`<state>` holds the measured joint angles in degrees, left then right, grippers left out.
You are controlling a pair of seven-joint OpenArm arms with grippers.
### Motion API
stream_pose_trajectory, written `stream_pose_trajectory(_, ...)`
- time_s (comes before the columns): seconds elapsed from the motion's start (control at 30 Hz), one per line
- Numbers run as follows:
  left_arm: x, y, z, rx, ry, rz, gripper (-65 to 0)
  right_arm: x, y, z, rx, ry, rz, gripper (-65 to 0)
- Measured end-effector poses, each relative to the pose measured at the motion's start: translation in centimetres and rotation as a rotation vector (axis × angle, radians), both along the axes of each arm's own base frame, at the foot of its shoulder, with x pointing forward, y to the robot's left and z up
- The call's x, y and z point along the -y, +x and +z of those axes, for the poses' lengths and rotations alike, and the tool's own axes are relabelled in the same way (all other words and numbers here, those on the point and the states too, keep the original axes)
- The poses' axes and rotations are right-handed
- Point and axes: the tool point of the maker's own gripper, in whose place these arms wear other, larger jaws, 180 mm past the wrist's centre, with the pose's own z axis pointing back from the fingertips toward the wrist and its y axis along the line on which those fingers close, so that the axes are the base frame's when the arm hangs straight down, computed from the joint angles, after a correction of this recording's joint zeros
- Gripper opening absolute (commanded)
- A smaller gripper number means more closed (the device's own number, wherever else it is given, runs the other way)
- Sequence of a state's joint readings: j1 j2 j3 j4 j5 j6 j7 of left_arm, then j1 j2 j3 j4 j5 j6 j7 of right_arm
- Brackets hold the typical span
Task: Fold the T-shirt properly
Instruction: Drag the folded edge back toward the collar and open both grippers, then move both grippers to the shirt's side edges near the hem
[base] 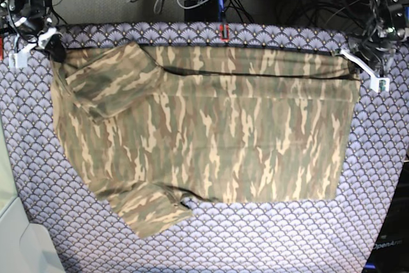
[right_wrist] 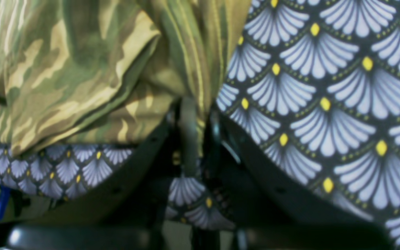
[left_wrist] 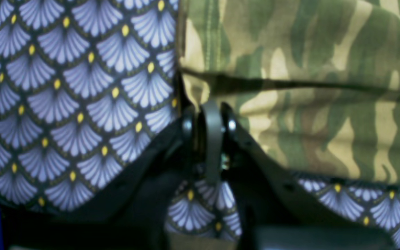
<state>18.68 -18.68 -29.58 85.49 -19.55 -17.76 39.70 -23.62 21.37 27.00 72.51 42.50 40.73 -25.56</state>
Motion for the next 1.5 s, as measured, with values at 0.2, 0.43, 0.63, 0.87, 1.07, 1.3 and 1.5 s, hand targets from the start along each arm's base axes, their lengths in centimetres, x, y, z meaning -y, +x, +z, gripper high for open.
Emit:
stream_pose_trajectory(0.2, 0.0, 0.0, -0.1, -0.001, -0.002, 0.001, -64.5, 0.0, -0.3, -0.1, -0.002, 0.004, -0.005, -65.0)
stream_pose_trajectory(0.43, 0.0, 0.0, -0.1, -0.001, -0.002, 0.001, -64.1, 0.0, -0.2, -0.1, -0.001, 0.004, -0.005, -65.0)
stream_pose_trajectory(0.63, 0.0, 0.0, -0.1, -0.001, -0.001, 0.002, -63.0, 0.0, -0.2, -0.1, -0.001, 0.004, -0.005, -65.0)
stream_pose_trajectory(0.87, -0.3, -0.2, -0.1, -0.011, 0.008, 0.007, -29.2, 0.5, -0.5, 0.1, 0.001, 0.005, -0.024, -48.8)
stream_pose_trajectory(1.07, -0.7, -0.2, 0.1, -0.008, 0.020, 0.016, 0.0, 1.7, -0.9, 0.6, 0.014, -0.005, -0.068, -34.4)
stream_pose_trajectory(1.3, -1.9, 0.7, 1.2, 0.036, 0.017, 0.065, 0.0, 4.6, -1.7, 1.4, -0.017, -0.090, -0.114, -34.4)
stream_pose_trajectory(1.5, -5.8, 3.0, 4.7, 0.157, 0.051, 0.178, 0.0, 7.7, 0.5, 3.6, 0.055, -0.130, -0.204, -34.4)
